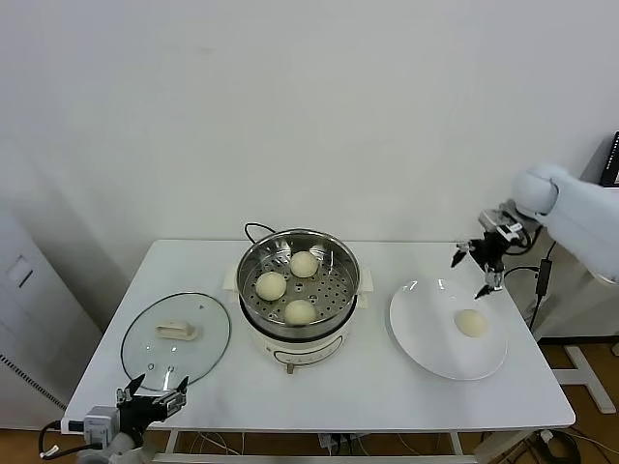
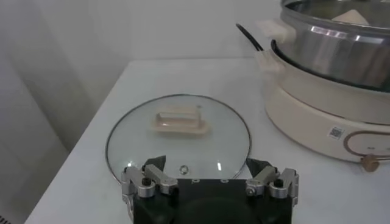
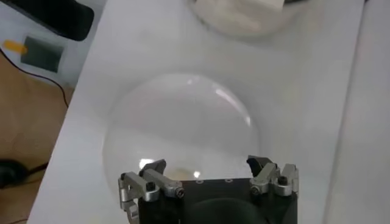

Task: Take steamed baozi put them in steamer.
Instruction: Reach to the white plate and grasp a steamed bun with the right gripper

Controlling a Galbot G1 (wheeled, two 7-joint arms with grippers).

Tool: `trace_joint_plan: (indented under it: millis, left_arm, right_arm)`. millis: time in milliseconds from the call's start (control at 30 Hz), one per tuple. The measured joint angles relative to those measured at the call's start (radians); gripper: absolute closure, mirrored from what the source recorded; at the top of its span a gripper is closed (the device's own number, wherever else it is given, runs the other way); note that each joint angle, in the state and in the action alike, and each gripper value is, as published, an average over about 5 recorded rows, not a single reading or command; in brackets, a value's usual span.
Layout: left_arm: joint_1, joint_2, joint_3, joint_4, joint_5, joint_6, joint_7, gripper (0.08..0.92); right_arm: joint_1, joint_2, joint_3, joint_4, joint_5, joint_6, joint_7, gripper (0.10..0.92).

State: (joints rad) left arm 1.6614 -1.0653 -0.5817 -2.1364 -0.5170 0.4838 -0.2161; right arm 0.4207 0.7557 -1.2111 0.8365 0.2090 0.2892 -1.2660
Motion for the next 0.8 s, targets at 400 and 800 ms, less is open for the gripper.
trace_joint_plan:
  millis: [400,800]
  left_arm:
    - [0.005,0.000,-0.003,-0.006,-0.001,0.000,0.000,0.177]
    - [0.001,-0.001,0.001,-0.001,0.000,0.000,0.000,0.177]
  right_arm:
    - [-0.210,0.030,0.219,-0.128,-0.180,0.047,0.062,0.203]
    - [-0.327,0.075,0.370,-0.227,-0.315,0.074,0.114,0.203]
